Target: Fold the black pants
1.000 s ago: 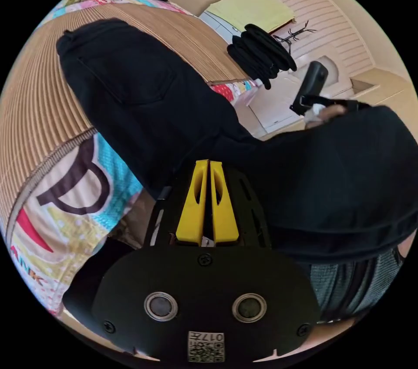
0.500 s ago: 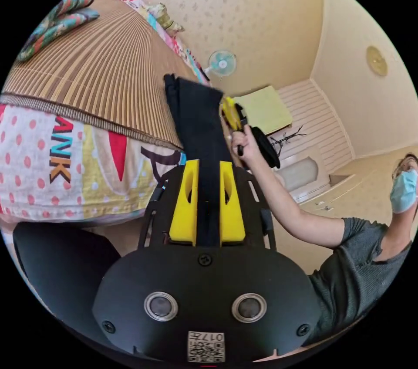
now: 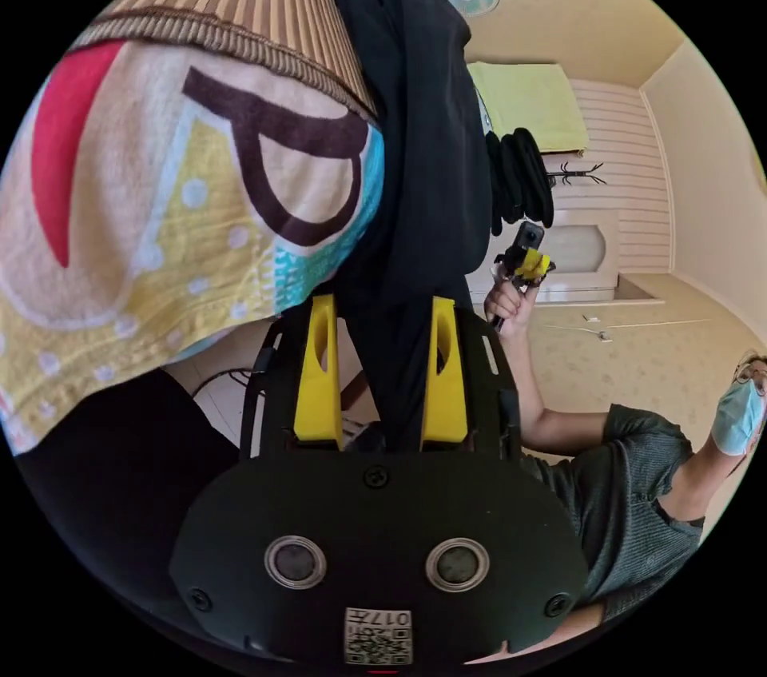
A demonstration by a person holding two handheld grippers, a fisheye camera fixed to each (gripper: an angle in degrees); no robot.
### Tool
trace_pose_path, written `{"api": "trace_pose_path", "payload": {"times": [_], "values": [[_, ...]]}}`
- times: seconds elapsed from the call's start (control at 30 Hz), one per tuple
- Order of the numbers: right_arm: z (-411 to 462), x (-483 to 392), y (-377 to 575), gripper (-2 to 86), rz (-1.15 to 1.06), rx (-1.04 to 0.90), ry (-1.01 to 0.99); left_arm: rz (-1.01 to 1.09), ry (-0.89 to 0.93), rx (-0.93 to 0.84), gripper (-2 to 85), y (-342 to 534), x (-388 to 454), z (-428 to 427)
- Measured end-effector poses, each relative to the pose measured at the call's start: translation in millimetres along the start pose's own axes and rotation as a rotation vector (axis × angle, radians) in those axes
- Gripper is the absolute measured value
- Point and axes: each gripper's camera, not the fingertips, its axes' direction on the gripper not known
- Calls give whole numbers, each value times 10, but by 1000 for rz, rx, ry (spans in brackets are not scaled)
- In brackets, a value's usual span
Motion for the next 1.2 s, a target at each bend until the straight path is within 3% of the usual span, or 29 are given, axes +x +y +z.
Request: {"api": "trace_pose_path", "payload": {"times": [0.2,0.37,0.53,0.67,0.93,1.03,1.2], "values": [[239,-429,410,36,205,-18,238,-18,148,3,128,-137,-253,-71],[665,-573,321,187,316,-9,222,29,288,-13,80,-143,-117,-110],[932,-564,211,230,365,139,83,26,410,-5,65,-154,124,-1],[908,-647,57,210,361,291,29,38,371,-61,61,-151,371,185],[866,-1065,-105,107,191,366,-168,128,280,-78,68,-57,763,316],[597,-1592,-361,62,32,418,-117,203,317,-59,64,31,879,225],[-91,-2502,-1136,35,-164,424,-31,107,550,-44,17,245,770,229]]}}
